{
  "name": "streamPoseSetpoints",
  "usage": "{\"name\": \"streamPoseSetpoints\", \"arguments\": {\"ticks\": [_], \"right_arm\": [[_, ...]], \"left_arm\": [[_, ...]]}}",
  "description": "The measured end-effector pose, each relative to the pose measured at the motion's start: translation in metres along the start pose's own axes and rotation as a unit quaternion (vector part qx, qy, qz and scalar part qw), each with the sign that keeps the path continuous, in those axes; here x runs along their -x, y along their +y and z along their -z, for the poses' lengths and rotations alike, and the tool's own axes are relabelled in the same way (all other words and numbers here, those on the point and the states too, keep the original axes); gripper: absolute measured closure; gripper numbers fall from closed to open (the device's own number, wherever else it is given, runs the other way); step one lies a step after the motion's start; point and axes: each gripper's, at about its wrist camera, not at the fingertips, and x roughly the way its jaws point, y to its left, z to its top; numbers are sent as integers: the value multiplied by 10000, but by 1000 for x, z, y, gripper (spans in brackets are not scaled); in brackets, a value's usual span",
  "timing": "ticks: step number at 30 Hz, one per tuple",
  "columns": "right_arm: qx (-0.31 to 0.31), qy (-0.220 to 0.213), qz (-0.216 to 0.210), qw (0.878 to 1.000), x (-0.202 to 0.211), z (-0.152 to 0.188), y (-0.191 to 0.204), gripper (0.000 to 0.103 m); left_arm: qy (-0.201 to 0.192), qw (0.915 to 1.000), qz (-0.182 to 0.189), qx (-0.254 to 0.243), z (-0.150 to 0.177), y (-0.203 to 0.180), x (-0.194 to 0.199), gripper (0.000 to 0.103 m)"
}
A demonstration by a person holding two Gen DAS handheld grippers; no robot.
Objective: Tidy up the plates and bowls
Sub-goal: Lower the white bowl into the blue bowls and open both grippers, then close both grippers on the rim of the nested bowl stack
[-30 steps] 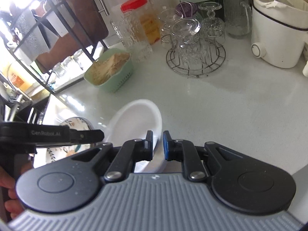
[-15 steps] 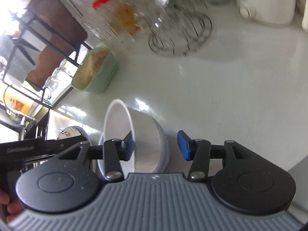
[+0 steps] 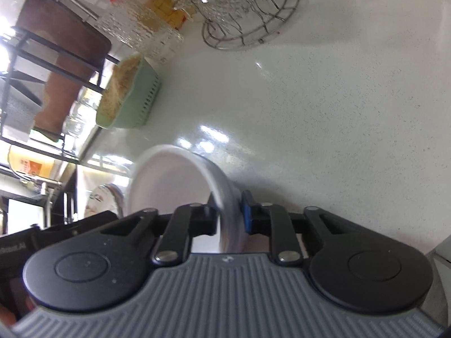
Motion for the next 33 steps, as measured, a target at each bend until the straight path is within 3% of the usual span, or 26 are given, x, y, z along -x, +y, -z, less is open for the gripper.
{"name": "streamPoseSetpoints", "arguments": {"ticks": [8, 12, 28, 31, 33], "right_arm": [[155, -96, 354, 9992, 9, 1, -7, 90], [49, -147, 387, 9991, 18, 1, -21, 90], [-7, -229, 496, 9985, 35, 6, -41, 90], [-27, -245, 448, 9987, 35, 6, -42, 90], [-82, -249, 424, 9988, 35, 6, -43, 90]], "left_arm": [[142, 9998, 91, -63, 4, -7, -8, 49], [195, 9990, 388, -47, 7, -16, -14, 49], [834, 9954, 381, -287, 25, -50, -77, 49], [902, 9949, 388, -214, 28, -47, -86, 52], [872, 9953, 385, -170, 29, -46, -87, 60]]}}
